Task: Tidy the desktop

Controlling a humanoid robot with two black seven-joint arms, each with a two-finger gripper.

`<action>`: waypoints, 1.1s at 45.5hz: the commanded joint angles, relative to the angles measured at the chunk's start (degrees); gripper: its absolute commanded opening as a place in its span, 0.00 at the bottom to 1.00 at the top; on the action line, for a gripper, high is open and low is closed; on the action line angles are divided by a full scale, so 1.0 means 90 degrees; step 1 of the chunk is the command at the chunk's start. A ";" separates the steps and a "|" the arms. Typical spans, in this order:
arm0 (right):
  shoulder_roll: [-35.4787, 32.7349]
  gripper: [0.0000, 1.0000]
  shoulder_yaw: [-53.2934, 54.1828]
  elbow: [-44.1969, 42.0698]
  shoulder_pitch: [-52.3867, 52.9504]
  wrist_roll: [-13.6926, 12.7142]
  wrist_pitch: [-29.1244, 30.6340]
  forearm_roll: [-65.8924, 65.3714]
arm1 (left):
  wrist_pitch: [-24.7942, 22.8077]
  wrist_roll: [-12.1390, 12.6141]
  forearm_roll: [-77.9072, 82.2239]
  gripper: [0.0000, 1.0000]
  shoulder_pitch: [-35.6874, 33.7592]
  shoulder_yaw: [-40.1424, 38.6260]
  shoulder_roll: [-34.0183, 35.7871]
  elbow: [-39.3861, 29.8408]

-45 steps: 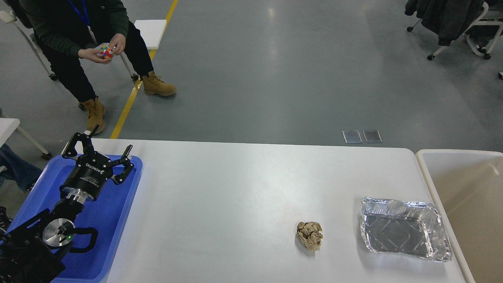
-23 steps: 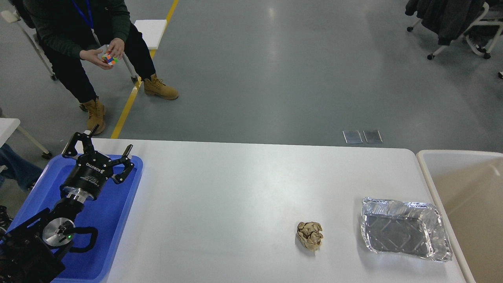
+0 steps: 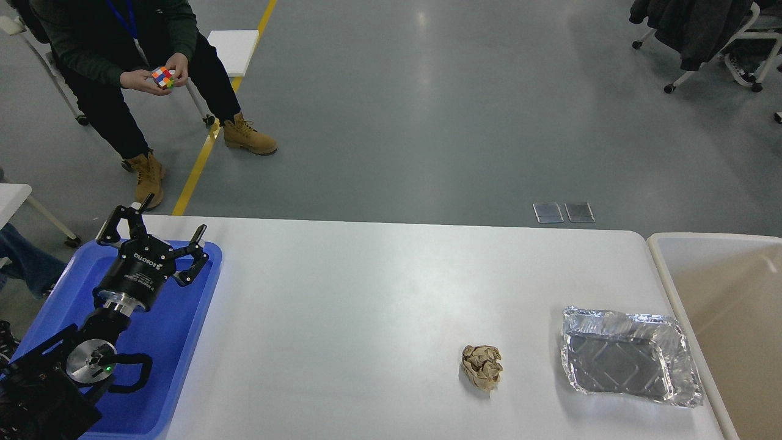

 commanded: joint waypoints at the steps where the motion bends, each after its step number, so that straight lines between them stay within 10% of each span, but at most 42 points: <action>1: 0.0328 1.00 -0.1354 0.0742 0.1244 0.0000 0.0138 -0.0034 | 0.0000 0.0002 -0.0001 0.99 -0.0001 0.0000 0.0000 0.0000; 27: 0.2985 1.00 -0.3016 0.2080 0.2856 -0.0019 0.0255 0.0064 | 0.0000 0.0002 -0.0001 0.99 0.0009 0.0000 0.0000 0.0000; 50: 0.3679 1.00 -0.3259 0.3544 0.3052 -0.0078 0.1378 0.0045 | 0.0000 0.0002 -0.0001 0.99 0.0009 0.0000 0.0000 0.0000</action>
